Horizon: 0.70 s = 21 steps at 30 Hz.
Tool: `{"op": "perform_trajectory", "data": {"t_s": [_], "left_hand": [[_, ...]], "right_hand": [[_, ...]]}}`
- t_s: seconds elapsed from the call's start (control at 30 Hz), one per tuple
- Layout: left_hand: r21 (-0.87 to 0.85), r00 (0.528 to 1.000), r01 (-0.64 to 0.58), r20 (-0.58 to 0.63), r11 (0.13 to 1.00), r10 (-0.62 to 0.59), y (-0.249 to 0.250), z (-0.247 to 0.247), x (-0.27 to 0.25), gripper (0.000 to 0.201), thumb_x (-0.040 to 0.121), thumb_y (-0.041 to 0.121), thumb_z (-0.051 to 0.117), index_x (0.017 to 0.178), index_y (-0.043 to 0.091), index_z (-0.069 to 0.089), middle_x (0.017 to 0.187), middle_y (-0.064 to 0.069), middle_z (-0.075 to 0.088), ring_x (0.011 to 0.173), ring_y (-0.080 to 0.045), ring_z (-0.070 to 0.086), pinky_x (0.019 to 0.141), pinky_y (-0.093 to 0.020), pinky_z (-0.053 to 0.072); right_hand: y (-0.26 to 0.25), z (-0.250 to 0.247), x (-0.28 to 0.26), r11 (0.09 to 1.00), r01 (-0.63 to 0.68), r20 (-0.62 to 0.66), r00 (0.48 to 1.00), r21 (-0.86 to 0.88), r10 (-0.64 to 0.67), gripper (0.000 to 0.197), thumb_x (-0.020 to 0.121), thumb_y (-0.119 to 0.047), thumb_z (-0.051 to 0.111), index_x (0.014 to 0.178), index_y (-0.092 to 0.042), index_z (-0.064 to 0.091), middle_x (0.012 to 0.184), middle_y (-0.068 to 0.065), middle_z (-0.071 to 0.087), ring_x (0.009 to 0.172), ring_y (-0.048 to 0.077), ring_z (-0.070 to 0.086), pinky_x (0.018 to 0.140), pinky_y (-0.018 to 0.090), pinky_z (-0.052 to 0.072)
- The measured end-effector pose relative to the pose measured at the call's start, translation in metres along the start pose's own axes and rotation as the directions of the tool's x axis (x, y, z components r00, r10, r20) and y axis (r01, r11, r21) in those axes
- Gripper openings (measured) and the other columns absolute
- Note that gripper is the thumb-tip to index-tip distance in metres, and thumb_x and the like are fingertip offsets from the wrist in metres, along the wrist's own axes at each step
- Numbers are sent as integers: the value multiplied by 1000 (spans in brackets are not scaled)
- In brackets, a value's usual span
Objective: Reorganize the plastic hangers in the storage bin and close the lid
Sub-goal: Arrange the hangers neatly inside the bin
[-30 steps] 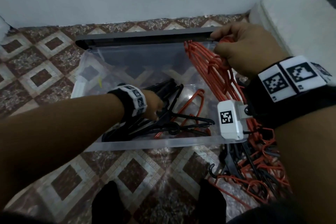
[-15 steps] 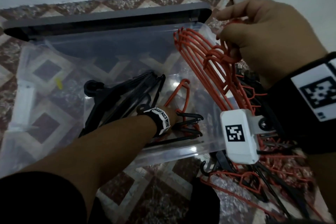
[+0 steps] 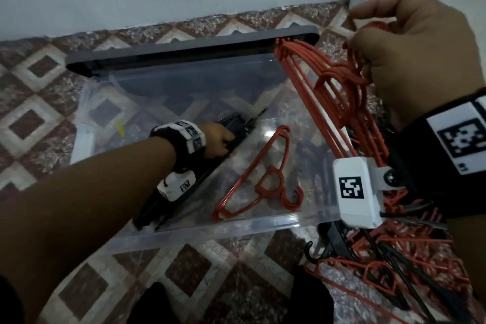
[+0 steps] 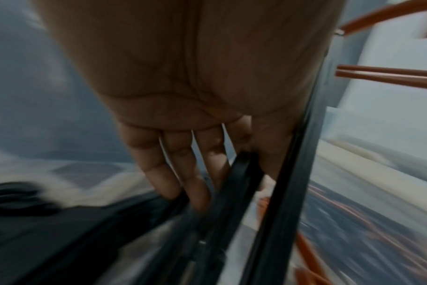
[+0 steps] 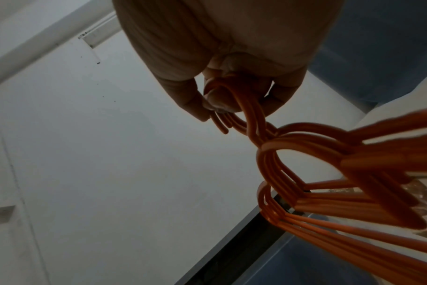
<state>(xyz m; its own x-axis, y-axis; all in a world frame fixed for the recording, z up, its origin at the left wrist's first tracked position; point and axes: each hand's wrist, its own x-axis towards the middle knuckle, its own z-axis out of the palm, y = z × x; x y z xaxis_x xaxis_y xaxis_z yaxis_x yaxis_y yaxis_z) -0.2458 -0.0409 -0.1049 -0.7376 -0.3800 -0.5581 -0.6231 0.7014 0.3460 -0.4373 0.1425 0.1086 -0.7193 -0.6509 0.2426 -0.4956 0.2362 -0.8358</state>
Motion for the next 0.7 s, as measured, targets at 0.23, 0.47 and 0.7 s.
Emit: {"op": "perform_trajectory", "data": {"t_s": [0.23,0.47,0.7], "left_hand": [[-298,962,260,-9,919,-275,-78,-20,-16,20,73,49,79,88,37,74,81,19,70,77,-5,63,72,-20,46],[-375,872,407,-115,833,-477,-107,-7,-35,11,91,29,65,94,19,69,111,-14,71,75,-21,66,72,-25,53],[-27,859,463,-235,886,-456,-42,-67,-99,38,95,48,51,99,12,64,99,-7,64,93,-29,60,78,-32,44]], "right_hand": [[-4,8,-5,998,38,42,998,-57,-35,27,76,-25,62,101,-29,71,79,-7,70,65,13,66,56,25,53],[1,19,-8,987,76,158,986,-143,-53,24,79,-20,63,101,-29,70,77,-6,68,62,16,63,56,28,52],[-6,22,-10,997,71,246,967,-27,-62,18,83,-24,59,96,-31,69,81,-1,68,72,25,66,69,49,58]]}}
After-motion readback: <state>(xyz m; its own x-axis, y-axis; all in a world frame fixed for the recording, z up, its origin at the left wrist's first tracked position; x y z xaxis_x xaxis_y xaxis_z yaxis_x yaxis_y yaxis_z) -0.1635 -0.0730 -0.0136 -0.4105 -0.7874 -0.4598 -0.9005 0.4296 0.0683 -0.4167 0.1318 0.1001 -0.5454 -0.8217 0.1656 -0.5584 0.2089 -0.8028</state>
